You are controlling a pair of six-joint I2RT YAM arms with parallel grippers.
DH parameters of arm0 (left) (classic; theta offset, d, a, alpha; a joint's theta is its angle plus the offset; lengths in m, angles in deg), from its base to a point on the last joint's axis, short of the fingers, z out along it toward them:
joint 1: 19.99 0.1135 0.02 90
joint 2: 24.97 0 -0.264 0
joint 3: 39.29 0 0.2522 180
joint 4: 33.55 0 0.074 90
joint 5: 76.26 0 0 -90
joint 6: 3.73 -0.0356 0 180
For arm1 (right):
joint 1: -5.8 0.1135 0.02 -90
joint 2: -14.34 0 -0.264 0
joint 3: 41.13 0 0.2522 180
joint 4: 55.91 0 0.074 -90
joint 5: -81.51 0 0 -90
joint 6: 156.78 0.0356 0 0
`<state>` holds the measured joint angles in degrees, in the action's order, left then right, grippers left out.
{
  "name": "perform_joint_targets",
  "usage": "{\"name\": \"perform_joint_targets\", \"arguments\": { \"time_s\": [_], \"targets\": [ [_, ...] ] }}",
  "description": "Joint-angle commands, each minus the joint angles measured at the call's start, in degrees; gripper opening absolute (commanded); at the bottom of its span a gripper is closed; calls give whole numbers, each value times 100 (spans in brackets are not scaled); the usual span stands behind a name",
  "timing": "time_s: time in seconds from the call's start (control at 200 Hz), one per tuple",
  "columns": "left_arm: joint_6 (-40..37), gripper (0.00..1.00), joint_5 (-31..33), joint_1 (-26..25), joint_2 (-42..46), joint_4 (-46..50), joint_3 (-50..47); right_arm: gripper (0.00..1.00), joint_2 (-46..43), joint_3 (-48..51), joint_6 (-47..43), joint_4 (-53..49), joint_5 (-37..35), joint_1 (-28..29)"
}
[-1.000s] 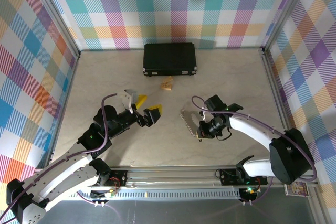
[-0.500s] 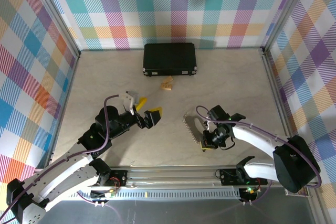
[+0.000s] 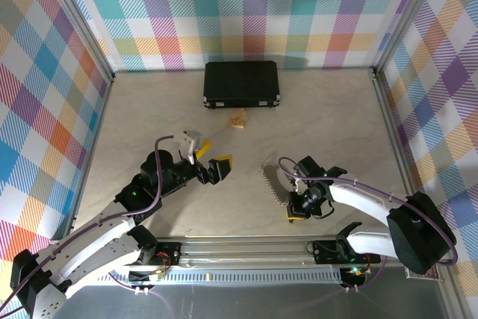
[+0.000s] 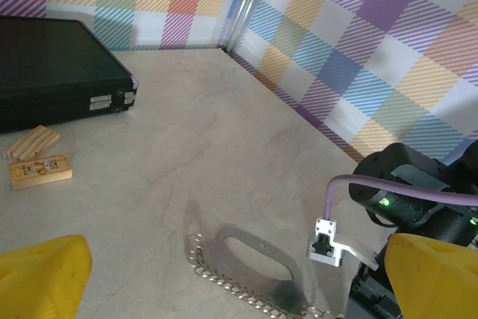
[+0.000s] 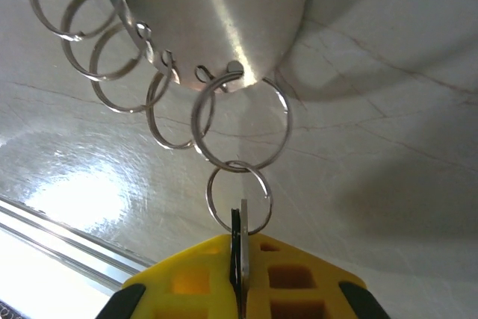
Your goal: Put the keys on the keyring
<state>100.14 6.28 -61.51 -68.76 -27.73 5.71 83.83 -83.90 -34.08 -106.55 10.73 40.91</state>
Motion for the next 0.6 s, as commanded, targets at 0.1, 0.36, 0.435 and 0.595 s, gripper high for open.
{"name": "perform_joint_targets", "arguments": {
  "time_s": [0.1,0.36,0.435,0.595],
  "targets": [
    [-105,100,51,-12,36,-219,-110,9,-245,179,196,-118,-67,57],
    [-121,100,299,-9,20,23,-110,20,-478,247,306,-249,-215,66],
    [-121,100,315,-6,37,54,-119,23,-595,253,343,-302,-241,66],
    [-112,100,409,-10,99,125,-127,30,-848,196,401,-489,-338,66]
  ]
}}
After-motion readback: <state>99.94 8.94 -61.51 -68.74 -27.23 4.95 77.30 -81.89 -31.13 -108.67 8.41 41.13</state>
